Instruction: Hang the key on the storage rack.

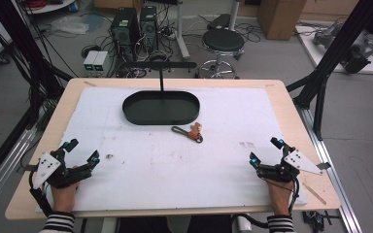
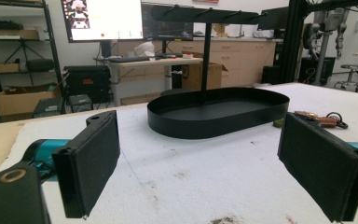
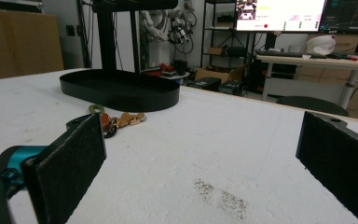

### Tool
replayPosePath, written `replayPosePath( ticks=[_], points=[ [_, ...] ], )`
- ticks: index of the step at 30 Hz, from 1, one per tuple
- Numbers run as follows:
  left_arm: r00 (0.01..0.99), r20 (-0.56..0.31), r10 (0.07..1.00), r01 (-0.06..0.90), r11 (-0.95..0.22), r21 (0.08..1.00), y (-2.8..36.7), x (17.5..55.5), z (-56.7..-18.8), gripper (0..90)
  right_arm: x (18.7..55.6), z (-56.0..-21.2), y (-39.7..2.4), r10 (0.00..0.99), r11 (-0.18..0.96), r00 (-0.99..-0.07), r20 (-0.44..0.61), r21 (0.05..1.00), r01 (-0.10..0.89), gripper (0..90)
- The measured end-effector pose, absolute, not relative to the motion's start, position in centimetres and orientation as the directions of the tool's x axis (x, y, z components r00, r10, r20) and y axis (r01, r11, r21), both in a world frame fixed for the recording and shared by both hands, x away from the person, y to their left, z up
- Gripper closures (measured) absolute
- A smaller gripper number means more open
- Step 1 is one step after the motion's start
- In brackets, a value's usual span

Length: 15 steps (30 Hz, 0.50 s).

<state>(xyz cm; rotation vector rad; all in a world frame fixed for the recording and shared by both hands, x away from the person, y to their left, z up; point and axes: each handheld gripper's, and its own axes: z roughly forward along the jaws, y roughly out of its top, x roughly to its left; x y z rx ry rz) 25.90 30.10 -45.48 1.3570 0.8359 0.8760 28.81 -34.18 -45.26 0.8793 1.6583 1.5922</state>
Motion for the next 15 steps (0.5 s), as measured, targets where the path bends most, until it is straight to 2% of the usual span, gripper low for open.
replayPosePath(
  ticks=[15],
  points=[
    [0.448, 0.011, 0.894, -0.046, 0.011, 0.999, 30.06, 25.87, -45.48, 13.3, 28.63, -45.31, -34.25, 0.838, 0.018, -0.545, -0.007, 1.000, 0.014, 0.4]
  ],
)
